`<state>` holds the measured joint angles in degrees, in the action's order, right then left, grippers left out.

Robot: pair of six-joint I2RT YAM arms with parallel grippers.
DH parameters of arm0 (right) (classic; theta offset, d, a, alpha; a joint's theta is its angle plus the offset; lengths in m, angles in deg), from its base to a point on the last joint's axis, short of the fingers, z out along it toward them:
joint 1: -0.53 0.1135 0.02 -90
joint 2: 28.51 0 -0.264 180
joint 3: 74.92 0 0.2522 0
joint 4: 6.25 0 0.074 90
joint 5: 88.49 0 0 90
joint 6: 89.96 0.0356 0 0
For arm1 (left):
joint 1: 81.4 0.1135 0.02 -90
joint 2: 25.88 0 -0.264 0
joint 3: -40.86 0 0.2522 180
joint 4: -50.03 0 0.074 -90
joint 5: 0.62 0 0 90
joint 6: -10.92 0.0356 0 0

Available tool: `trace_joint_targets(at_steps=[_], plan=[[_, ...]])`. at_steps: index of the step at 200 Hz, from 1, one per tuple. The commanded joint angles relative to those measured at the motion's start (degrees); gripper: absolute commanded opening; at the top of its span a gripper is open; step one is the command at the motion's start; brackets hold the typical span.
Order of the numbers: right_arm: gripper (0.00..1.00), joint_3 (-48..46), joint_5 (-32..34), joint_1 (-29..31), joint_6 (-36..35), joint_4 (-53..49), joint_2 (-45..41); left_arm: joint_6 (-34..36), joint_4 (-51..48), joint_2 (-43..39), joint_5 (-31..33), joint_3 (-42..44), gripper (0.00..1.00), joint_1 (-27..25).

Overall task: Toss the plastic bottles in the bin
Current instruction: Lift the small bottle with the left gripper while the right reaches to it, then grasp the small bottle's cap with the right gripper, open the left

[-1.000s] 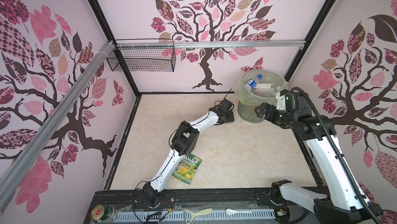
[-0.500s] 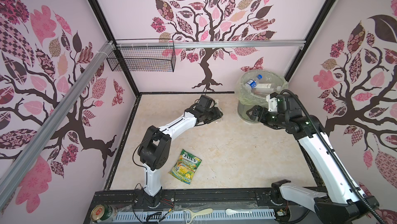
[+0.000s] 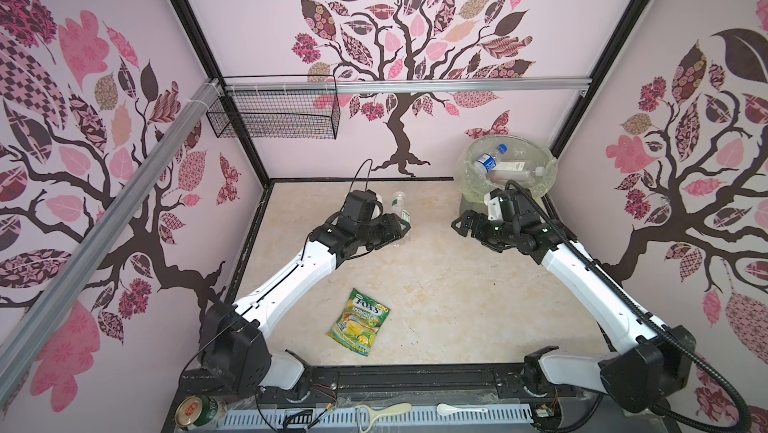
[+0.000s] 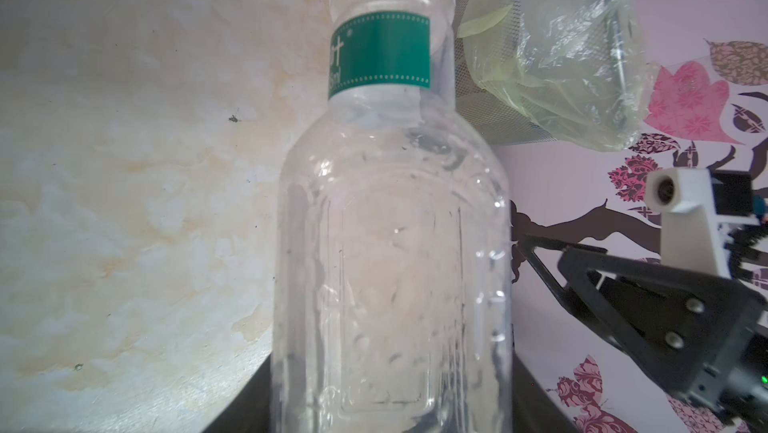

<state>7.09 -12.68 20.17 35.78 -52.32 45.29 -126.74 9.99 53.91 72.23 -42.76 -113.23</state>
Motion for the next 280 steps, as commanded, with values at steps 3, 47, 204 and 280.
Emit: trace_joint_targets(at_steps=[3,47,204,280], plan=[[1.00,-0.59,-1.75,1.23,5.15,8.07,3.01,2.91,-2.35,-3.76,-1.45,3.95,0.56,0.60],[0.99,3.67,-4.49,4.90,12.41,15.28,9.50,4.99,-2.60,-7.41,-5.16,6.64,0.56,2.98],[0.72,26.58,-12.79,16.10,28.33,23.89,33.27,5.56,-2.77,-12.37,-5.00,9.31,0.56,3.10],[0.40,26.08,-10.09,17.23,26.89,19.58,31.26,4.64,-3.40,-11.96,-3.94,9.14,0.57,3.02]])
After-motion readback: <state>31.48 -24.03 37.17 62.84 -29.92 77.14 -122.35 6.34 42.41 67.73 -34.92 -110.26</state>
